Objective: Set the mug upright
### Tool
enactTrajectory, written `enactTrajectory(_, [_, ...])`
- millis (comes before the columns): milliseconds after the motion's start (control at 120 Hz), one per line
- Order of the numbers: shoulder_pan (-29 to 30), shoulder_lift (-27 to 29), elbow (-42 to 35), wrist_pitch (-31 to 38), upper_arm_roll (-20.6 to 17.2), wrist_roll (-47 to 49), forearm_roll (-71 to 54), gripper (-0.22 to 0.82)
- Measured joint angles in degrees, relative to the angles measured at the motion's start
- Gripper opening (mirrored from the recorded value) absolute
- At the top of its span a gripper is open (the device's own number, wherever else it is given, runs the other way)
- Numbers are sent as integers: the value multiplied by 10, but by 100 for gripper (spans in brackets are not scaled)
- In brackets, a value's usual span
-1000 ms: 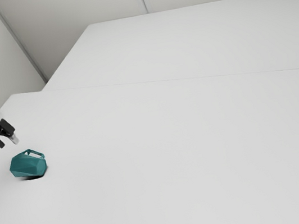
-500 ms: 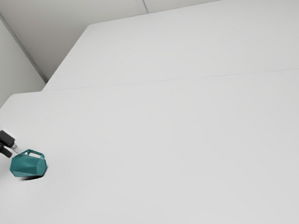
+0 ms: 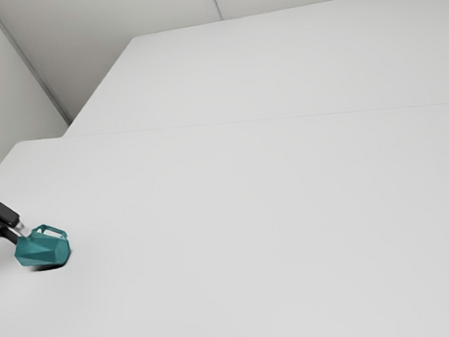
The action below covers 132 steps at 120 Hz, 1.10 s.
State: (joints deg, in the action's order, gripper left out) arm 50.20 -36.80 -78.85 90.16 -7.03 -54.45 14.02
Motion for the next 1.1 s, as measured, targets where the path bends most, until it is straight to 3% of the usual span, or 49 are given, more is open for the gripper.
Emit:
enactTrajectory(267, [12, -9, -6, -32, 1, -5, 44, 56])
enactTrajectory(833, [34, -11, -15, -87, 5, 0, 105, -2])
enactTrajectory(1100, [33, -11, -15, -90, 6, 2, 118, -14])
